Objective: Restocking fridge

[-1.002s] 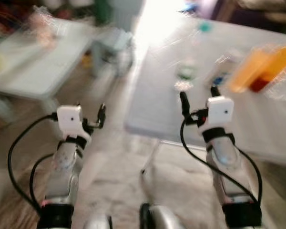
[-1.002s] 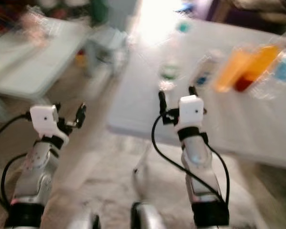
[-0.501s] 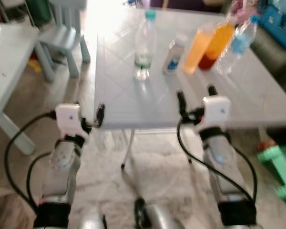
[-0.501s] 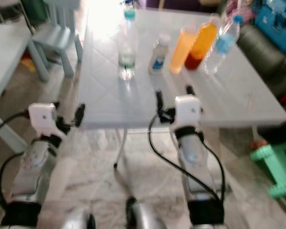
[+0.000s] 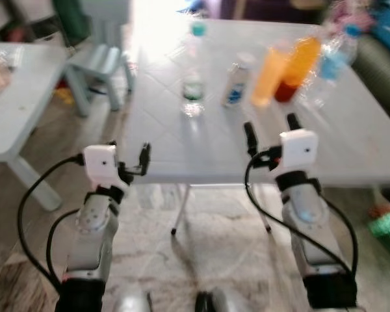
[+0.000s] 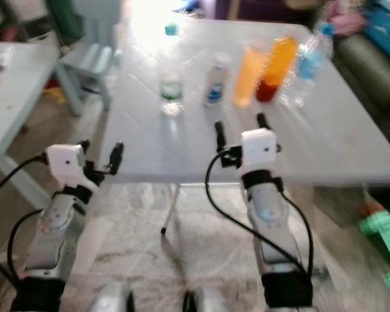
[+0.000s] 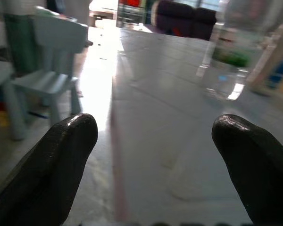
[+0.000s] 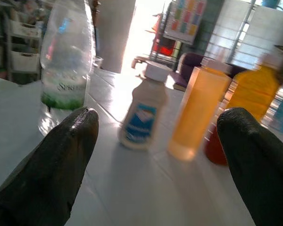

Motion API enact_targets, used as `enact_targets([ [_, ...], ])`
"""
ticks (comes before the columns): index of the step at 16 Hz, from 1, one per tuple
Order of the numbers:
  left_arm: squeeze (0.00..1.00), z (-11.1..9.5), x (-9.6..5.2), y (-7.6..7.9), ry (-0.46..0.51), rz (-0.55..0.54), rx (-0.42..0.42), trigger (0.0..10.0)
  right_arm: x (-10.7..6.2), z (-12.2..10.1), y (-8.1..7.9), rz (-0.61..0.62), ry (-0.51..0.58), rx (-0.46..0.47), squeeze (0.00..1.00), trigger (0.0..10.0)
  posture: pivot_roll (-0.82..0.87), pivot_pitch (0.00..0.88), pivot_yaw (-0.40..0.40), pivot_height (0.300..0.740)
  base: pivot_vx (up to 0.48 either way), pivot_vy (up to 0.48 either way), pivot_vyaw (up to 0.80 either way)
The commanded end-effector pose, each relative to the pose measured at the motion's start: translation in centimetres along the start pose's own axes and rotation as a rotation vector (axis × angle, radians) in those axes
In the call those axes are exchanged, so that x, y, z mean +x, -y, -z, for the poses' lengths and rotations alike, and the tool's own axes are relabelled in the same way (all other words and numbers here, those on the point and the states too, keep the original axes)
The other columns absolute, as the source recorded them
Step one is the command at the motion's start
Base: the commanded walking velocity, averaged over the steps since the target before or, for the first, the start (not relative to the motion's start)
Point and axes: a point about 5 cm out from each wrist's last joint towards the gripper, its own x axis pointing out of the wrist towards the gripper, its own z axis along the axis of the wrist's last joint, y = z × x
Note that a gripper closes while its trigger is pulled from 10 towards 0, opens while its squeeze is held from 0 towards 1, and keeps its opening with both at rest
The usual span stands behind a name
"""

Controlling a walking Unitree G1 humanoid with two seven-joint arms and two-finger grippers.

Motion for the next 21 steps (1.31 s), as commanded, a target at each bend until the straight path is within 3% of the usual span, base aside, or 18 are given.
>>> enact_targets([
  [1, 0.00, -0.2, -0.1, -0.7, 0.005, -0.013, 0.015, 10.0, 0.1, -0.3, -0.4, -0.017, 0.016, 0.012, 0.00, 10.0, 0.03, 0.138, -0.077, 0.740, 0.330, 0.000, 0.00],
  [5, 0.00, -0.3, 0.1, -0.8, 0.009, -0.021, 0.010, 10.0, 0.3, -0.8, -1.0, -0.081, 0.041, 0.005, 0.00, 10.0, 0.03, 0.144, -0.080, 0.740, 0.318, 0.000, 0.00],
  [13, 0.00, -0.3, 0.0, -1.3, 0.008, -0.044, 0.028, 10.0, 0.1, -1.1, -1.9, -0.146, 0.060, 0.011, 0.00, 10.0, 0.03, 0.152, -0.078, 0.740, 0.000, 0.000, 0.44],
  [17, 0.00, -0.1, -0.1, -1.2, -0.003, -0.036, 0.034, 10.0, 0.0, -0.9, -2.0, -0.149, 0.055, 0.022, 0.00, 10.0, 0.03, 0.151, -0.076, 0.740, 0.000, 0.000, 0.00],
  [19, 0.00, -0.2, -0.1, -1.3, -0.003, -0.038, 0.039, 10.0, 0.7, -1.6, -1.9, -0.196, 0.085, 0.013, 0.00, 10.0, 0.03, 0.154, -0.073, 0.740, 0.000, 0.000, 0.00],
  [21, 0.00, -0.2, -0.1, -1.5, -0.007, -0.049, 0.056, 10.0, 2.7, -3.0, -1.6, -0.255, 0.136, -0.002, 0.00, 10.0, 0.04, 0.166, -0.068, 0.740, 0.000, 0.000, 0.00],
])
